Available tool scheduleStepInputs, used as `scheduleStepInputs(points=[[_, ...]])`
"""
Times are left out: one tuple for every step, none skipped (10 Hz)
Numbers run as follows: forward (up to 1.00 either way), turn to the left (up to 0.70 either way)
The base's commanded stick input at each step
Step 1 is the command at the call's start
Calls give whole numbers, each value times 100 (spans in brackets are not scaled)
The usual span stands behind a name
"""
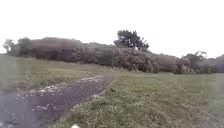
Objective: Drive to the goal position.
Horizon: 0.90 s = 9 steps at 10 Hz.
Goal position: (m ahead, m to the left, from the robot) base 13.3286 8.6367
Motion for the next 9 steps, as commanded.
scheduleStepInputs(points=[[5, 0], [5, 0], [5, 0], [5, 0], [5, 0], [5, 0], [5, 0], [5, 0], [5, 0]])
